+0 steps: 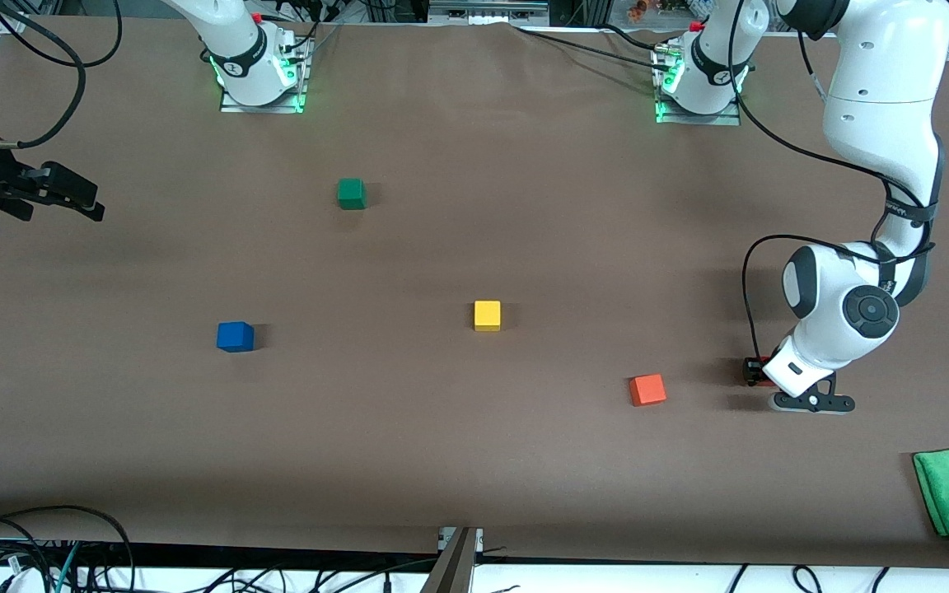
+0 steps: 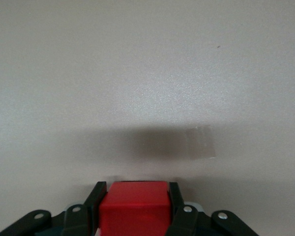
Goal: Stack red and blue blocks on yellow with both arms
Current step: 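Close the left gripper on the red cube and lift it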
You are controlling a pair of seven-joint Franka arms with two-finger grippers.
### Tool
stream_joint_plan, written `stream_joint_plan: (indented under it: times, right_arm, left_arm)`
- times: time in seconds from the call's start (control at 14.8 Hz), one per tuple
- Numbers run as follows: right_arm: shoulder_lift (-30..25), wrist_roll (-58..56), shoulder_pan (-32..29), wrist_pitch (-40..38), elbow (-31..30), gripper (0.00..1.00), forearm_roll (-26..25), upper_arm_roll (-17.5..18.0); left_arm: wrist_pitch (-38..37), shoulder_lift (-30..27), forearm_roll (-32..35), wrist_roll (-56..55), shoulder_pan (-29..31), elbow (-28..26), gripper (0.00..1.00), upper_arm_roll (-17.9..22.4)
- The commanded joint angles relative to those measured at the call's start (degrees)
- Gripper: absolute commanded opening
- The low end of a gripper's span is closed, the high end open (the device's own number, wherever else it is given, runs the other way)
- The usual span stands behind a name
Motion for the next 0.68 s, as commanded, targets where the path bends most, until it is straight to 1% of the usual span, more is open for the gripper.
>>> stream_joint_plan:
  times: [0.0,0.14,0.34,0.61]
  right_arm:
    - [0.3,-0.9,-0.2,-0.9,1.2,1.0,0.7,-0.1]
    - [0.3,-0.9,-0.2,-0.9,1.2,1.0,0.7,-0.1]
    - [0.3,-0.9,-0.2,-0.9,1.2,1.0,0.8,-0.1]
    - [0.3,-0.9,-0.3,-0.9,1.1,1.0,0.8,-0.3]
  left_arm:
    - [-0.1,-0.1,-1.0,-1.0,0.0,0.7,0.0,0.1]
    - [-1.3,-0.9,-1.0,-1.9,-0.5,1.4,0.0,0.1]
    - [-7.3,-4.8,-1.0,-2.2,-0.5,1.5,0.0,0.1]
    - [-15.4,-9.3,-0.9,-11.2,-3.8,2.3,0.0,0.0]
